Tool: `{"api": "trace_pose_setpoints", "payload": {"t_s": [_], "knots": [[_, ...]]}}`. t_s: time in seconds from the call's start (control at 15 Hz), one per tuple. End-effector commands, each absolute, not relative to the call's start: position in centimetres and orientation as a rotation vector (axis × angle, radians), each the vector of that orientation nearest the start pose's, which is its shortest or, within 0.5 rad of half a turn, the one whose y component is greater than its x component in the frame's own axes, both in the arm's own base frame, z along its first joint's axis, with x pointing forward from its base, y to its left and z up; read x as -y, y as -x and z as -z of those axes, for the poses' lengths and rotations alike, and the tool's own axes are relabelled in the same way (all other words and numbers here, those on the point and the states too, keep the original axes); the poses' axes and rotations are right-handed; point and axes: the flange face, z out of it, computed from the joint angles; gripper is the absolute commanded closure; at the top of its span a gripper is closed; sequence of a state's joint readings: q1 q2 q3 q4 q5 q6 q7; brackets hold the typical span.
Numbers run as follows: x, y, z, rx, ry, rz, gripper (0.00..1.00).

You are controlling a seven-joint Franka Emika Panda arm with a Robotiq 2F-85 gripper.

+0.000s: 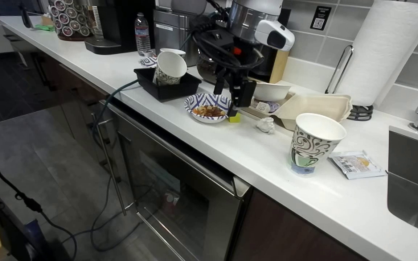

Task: Move the black tray to the right and move the white bowl to the left

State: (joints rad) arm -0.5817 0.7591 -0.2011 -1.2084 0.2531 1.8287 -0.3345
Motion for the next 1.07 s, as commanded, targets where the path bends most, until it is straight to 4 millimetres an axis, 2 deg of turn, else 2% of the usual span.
{"api": "trace_pose_setpoints", "payload": {"t_s": [0.0,0.2,0.33,0.6,0.73,1.0], "knots": [[46.1,-56.1,-31.2,-0.862,2.877,-0.094,0.00],[46.3,-56.3,-30.0,-0.878,2.827,-0.114,0.00],[47.2,-56.0,-29.1,-0.862,2.786,-0.127,0.00],[48.7,-54.6,-27.1,-0.878,2.657,-0.184,0.00],[49.2,-54.1,-26.6,-0.877,2.604,-0.199,0.27],[49.7,-54.3,-26.3,-0.863,2.537,-0.197,0.58]]}}
